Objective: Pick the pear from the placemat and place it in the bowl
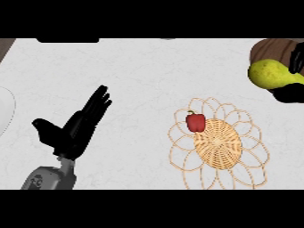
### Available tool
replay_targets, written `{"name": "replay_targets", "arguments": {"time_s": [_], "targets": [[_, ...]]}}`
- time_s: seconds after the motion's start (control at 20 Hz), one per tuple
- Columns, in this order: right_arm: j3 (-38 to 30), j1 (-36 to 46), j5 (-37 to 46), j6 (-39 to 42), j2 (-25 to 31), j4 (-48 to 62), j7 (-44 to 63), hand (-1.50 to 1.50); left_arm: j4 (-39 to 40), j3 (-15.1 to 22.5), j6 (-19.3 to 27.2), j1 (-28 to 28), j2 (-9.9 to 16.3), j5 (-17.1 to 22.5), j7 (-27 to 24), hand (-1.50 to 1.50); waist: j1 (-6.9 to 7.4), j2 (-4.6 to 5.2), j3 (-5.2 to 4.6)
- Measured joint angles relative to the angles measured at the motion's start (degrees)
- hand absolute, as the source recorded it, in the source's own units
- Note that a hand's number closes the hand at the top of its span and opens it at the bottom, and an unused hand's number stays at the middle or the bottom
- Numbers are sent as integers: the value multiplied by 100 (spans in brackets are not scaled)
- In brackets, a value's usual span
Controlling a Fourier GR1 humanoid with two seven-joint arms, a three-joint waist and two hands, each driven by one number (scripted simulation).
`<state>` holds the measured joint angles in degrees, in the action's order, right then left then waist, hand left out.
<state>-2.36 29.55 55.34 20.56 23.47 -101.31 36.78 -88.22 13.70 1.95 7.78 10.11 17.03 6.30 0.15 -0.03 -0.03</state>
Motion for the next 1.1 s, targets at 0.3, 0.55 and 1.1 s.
{"name": "replay_targets", "arguments": {"time_s": [0.3, 0.55, 1.1], "targets": [[-541, 504, -4, -553, 253, 1148, -587, 150, -5, -83, -115, -24, -66, -56, -7, 0, 30, 13, 1], [-995, 943, -80, -1293, 492, 2648, -1380, 150, -117, -106, -162, -39, -87, -97, 87, 0, 79, 28, 4], [-1402, 1971, 392, -3069, 1145, 6210, -2934, 150, -153, -63, -188, 130, -232, -192, 241, 0, 283, 114, 16]]}}
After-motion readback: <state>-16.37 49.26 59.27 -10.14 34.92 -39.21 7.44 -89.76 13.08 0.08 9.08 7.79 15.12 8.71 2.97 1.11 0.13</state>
